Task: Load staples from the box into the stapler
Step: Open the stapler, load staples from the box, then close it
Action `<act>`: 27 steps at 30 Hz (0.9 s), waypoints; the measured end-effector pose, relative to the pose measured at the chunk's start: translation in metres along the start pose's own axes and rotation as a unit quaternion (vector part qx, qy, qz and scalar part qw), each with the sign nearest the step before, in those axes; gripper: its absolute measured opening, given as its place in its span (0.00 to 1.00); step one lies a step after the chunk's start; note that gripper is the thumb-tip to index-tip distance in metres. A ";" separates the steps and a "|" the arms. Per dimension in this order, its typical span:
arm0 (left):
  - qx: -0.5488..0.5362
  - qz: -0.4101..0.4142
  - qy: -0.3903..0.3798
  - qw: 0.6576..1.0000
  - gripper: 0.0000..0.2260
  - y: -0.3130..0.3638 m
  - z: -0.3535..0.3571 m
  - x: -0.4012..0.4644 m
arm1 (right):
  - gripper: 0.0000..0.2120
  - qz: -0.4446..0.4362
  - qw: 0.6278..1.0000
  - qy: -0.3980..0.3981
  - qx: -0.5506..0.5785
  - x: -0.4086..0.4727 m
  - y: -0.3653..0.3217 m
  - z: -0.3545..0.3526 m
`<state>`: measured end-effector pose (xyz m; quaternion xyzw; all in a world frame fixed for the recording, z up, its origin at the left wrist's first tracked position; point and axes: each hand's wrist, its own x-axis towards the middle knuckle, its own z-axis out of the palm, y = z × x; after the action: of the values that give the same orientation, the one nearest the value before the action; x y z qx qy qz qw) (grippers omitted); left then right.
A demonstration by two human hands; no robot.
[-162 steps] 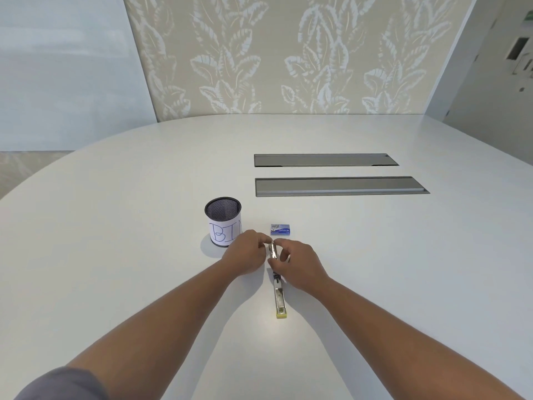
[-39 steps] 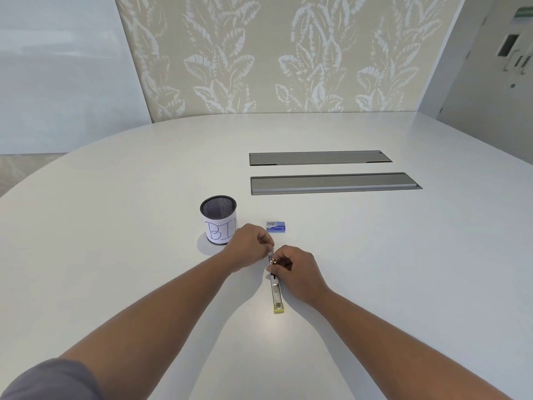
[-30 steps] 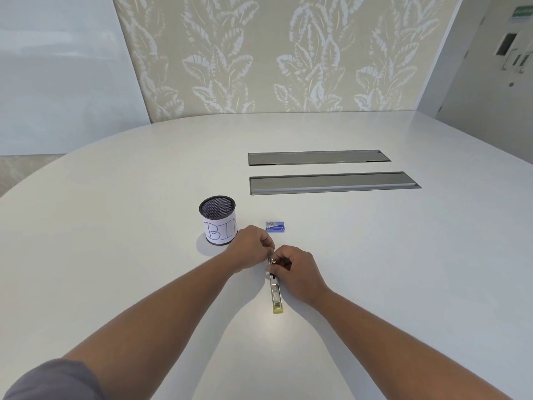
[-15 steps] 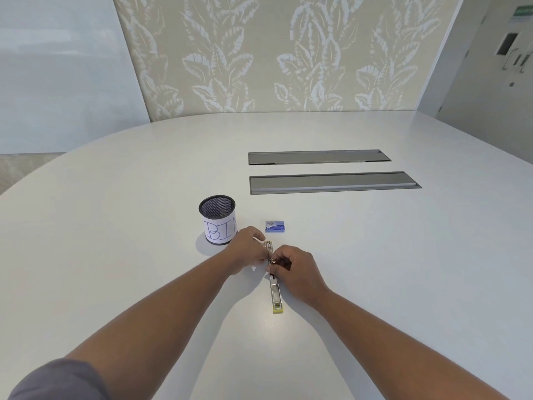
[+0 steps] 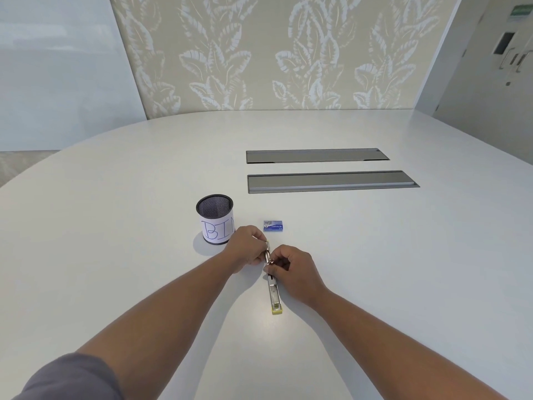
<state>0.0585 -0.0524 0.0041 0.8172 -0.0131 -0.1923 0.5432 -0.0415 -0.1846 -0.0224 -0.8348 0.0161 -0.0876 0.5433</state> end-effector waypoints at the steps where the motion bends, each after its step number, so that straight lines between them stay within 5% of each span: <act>1: -0.003 -0.004 0.007 1.000 0.04 0.000 0.001 0.001 | 0.08 0.001 1.000 -0.001 0.000 0.000 0.001 0.000; 12: -0.065 -0.026 -0.002 0.998 0.05 0.001 -0.001 0.003 | 0.09 -0.081 0.989 0.021 -0.121 0.000 0.000 0.005; 18: -0.084 -0.030 -0.005 0.996 0.05 -0.002 -0.001 0.003 | 0.09 -0.055 0.973 -0.007 -0.225 0.010 -0.003 0.008; 27: -0.085 -0.026 -0.009 0.996 0.04 -0.004 -0.003 0.003 | 0.05 -0.051 0.970 -0.041 -0.233 0.012 -0.007 0.010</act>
<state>0.0621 -0.0487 0.0009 0.7664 0.0200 -0.2142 0.6052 -0.0283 -0.1739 -0.0181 -0.9411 -0.0287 -0.0745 0.3286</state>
